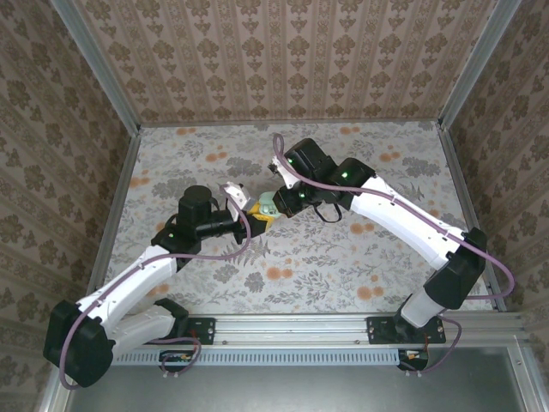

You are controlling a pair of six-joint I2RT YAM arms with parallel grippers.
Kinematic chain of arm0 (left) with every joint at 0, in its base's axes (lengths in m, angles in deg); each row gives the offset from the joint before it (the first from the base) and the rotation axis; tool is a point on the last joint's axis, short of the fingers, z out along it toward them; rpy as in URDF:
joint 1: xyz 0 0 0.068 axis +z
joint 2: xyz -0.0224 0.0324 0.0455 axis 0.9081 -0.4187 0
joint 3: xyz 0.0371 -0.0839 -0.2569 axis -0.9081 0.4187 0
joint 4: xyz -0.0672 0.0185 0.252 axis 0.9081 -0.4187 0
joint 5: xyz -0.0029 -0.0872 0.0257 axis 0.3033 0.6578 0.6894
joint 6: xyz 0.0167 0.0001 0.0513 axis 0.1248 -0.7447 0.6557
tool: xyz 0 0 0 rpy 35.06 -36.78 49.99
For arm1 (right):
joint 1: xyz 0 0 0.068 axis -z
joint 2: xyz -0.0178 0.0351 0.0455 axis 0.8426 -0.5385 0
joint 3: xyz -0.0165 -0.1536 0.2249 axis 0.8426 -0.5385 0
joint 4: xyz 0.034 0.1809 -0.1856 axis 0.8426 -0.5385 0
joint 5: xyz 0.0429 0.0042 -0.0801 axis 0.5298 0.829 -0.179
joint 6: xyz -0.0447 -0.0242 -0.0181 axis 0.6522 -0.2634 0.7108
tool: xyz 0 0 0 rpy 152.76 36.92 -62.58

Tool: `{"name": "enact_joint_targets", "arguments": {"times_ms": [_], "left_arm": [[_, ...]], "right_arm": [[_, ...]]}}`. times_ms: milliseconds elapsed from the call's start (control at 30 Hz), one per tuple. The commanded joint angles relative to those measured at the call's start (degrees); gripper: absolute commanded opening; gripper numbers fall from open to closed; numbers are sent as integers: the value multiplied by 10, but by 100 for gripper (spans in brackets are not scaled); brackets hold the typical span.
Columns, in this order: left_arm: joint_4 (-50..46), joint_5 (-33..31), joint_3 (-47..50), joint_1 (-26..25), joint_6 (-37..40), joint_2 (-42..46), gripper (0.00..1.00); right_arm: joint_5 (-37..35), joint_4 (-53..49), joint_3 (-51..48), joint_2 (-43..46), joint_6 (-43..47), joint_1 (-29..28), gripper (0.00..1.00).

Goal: Insert the wireless bluetooth earbuds into the charging case

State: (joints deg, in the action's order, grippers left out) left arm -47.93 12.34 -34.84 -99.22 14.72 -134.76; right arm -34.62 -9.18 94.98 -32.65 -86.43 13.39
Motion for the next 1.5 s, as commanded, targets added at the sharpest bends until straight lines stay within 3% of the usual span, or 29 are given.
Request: {"name": "enact_joint_targets", "arguments": {"times_ms": [0, 1467], "left_arm": [[45, 32, -21, 0, -2, 3, 3], [49, 32, -13, 0, -5, 11, 3]], "right_arm": [[-2, -14, 16, -18, -7, -7, 11], [37, -12, 19, -7, -80, -4, 25]]}}
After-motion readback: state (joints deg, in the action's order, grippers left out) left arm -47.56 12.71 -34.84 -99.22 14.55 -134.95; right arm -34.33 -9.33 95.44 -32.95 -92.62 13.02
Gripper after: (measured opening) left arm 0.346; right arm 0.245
